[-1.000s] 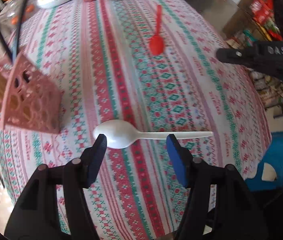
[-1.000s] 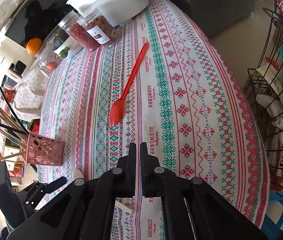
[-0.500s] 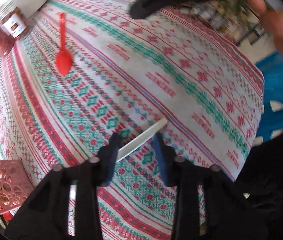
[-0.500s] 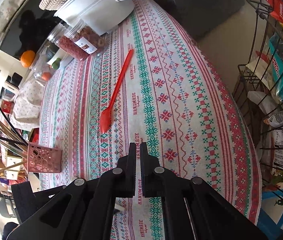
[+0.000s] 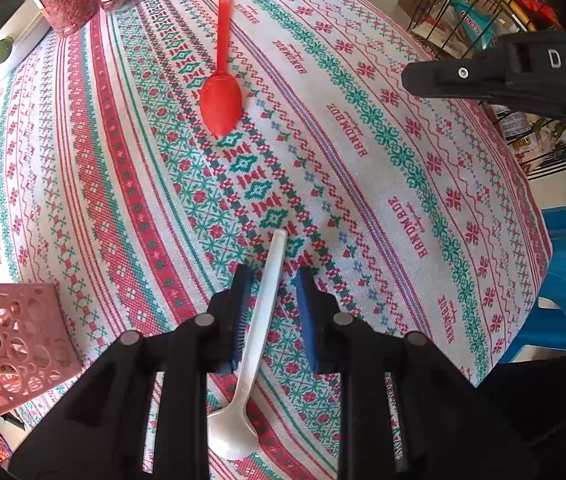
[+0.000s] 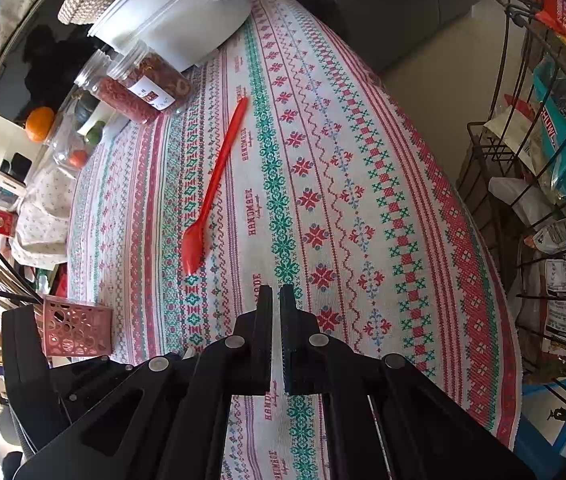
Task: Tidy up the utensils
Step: 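Lift the white spoon upright with the left tool while the right tool grasps the red spoon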
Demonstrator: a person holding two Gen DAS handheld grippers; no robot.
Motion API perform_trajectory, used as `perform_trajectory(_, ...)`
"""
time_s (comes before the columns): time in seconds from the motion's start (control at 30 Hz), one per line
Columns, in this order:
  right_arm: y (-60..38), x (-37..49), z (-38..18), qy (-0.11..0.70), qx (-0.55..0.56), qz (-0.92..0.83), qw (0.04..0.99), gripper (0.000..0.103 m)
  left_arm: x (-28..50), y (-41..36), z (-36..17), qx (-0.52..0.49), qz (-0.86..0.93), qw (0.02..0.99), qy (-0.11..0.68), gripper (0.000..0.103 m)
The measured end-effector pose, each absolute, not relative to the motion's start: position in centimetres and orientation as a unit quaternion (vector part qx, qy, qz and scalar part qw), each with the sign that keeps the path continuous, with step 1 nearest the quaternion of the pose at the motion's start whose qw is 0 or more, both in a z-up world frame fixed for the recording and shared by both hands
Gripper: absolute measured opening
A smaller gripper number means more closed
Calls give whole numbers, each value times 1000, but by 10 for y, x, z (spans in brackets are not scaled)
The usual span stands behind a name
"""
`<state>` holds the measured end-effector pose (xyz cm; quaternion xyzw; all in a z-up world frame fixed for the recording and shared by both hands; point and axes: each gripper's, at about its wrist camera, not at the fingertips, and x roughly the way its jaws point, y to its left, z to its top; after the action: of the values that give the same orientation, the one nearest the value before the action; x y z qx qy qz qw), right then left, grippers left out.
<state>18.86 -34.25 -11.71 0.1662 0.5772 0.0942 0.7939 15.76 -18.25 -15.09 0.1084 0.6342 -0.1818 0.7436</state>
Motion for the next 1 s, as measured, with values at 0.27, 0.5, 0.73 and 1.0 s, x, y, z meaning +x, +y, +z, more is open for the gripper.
perform_trajectory(0.27, -330, 193, -118, 575, 154, 96, 798, 6, 139, -159, -121, 78, -169, 799, 572, 10)
perform_trajectory(0.5, -312, 217, -122, 573, 133, 80, 805, 52, 100, -107, -72, 35, -168, 854, 491, 10)
perform_trajectory(0.73, -285, 268, -129, 565, 142, 69, 810, 52, 82, -76, -52, 16, -182, 873, 453, 10)
perform_trajectory(1.0, -260, 315, -142, 551, 51, 23, 833, 52, 70, -63, -44, 23, -193, 875, 444, 10)
